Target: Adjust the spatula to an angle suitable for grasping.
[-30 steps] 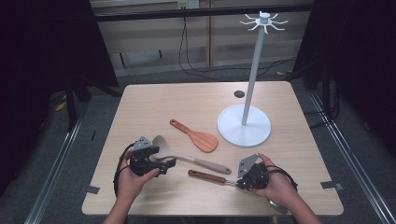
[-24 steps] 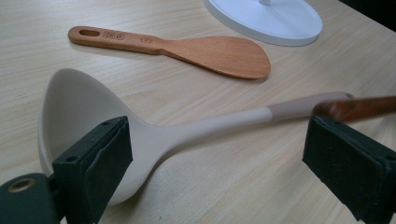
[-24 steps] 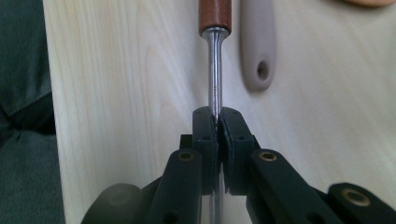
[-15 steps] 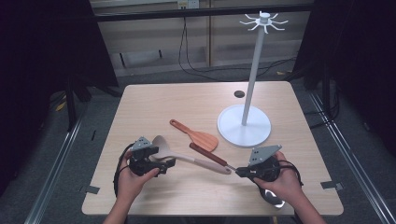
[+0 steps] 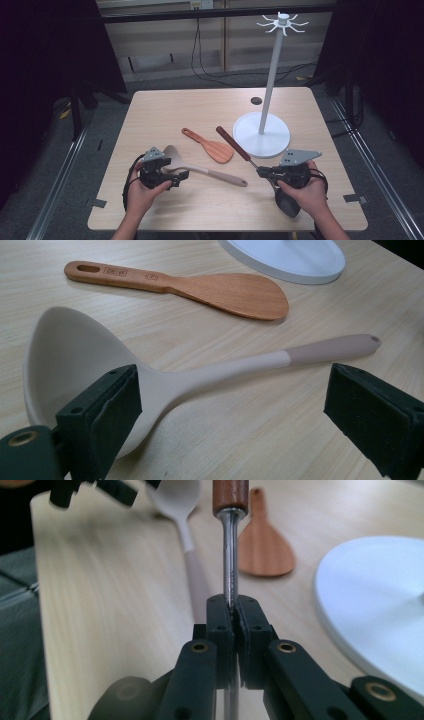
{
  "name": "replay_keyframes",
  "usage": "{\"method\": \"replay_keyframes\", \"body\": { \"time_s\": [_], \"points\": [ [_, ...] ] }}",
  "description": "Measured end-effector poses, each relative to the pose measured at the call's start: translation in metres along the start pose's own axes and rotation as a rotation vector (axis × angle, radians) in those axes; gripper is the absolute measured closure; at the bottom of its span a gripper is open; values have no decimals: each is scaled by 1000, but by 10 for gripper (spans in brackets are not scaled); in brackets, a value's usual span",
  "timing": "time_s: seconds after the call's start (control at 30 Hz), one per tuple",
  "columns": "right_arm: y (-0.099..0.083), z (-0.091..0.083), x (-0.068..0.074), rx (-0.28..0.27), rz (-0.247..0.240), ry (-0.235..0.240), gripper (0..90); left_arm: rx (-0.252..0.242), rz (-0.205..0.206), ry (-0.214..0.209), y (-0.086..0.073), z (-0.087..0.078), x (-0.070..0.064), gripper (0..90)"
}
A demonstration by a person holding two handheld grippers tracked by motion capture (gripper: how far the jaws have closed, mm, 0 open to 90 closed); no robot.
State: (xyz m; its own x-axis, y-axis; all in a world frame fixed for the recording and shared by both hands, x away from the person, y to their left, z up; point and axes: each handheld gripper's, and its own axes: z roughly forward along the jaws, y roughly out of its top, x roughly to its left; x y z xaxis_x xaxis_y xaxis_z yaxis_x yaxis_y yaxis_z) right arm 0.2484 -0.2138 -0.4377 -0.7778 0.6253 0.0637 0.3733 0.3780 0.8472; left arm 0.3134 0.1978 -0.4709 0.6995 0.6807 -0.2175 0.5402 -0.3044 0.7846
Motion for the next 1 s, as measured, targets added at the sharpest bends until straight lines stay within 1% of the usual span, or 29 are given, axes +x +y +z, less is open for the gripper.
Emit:
{"method": "replay_keyframes", "body": {
  "time_s": [0.07, 0.1, 0.13, 0.17, 0.2, 0.27, 0.3, 0.33, 0.37, 0.4, 0.43, 0.47, 0.5, 0.53, 0.57, 0.6, 0.63, 0.67, 0.7, 0.77, 0.8, 0.83, 0.87, 0.97, 1.0],
  "points": [
    [0, -3, -1, -32, 18, -24, 860, 2, 0, 1, 0, 0, 0, 80],
    [0, -4, -2, -37, 20, -28, 860, 3, 1, 0, 0, 0, 0, 80],
    [0, -5, -1, -50, 33, -48, 860, 1, -2, -2, 0, 1, 0, 80],
    [0, -6, -3, -73, 51, -51, 860, 2, -2, -2, 0, 1, 0, 80],
    [0, -6, -3, -73, 51, -51, 860, 2, -2, -2, 0, 1, 0, 80],
    [0, -9, -3, -88, 59, -78, 860, -1, -4, -3, 0, 1, 0, 80],
    [0, -10, -4, -119, 62, -89, 860, 2, -3, -3, 0, 1, 0, 80],
    [0, -10, -4, -119, 62, -89, 860, 2, -3, -3, 0, 1, 0, 80],
    [2, -13, -3, -136, 61, -114, 860, 1, -4, -3, 0, 1, 0, 80],
    [2, -13, -3, -136, 61, -114, 860, 2, -3, -4, 0, 1, 0, 80],
    [2, -13, -3, -148, 66, -113, 859, 2, -3, -4, 0, 1, 0, 80],
    [3, -14, -3, -160, 59, -123, 859, 0, -5, -4, 0, 1, 0, 80],
    [4, -15, -2, -180, 67, -146, 859, -3, -5, -6, 0, 1, 0, 80],
    [4, -15, -2, -180, 67, -146, 859, -3, -5, -6, 0, 1, 0, 80],
    [6, -17, -2, -206, 74, -174, 859, -2, -6, -6, 0, 1, 0, 80],
    [6, -17, -2, -206, 74, -174, 859, 3, -4, -7, -1, 1, 0, 80],
    [9, -18, -1, -230, 63, -205, 860, 6, -5, -8, -1, 3, 0, 80],
    [9, -18, -1, -230, 63, -205, 860, 6, -5, -8, -1, 3, 0, 80],
    [12, -19, 0, -261, 62, -229, 860, 8, -4, -13, -2, 4, 0, 80],
    [13, -19, 1, -271, 63, -237, 860, 8, -4, -16, -2, 4, 0, 79],
    [14, -20, 1, -287, 58, -248, 860, 6, -1, -15, -1, 4, 0, 79],
    [17, -20, 2, -309, 59, -272, 859, 4, -2, -16, -1, 4, 0, 79],
    [17, -20, 2, -309, 59, -272, 859, 3, -2, -17, -1, 4, 0, 79],
    [22, -21, 4, -348, 80, -312, 859, 0, -7, -12, -1, 3, 0, 75],
    [22, -21, 4, -348, 80, -312, 859, 0, -7, -14, -1, 3, 1, 75]
  ]
}}
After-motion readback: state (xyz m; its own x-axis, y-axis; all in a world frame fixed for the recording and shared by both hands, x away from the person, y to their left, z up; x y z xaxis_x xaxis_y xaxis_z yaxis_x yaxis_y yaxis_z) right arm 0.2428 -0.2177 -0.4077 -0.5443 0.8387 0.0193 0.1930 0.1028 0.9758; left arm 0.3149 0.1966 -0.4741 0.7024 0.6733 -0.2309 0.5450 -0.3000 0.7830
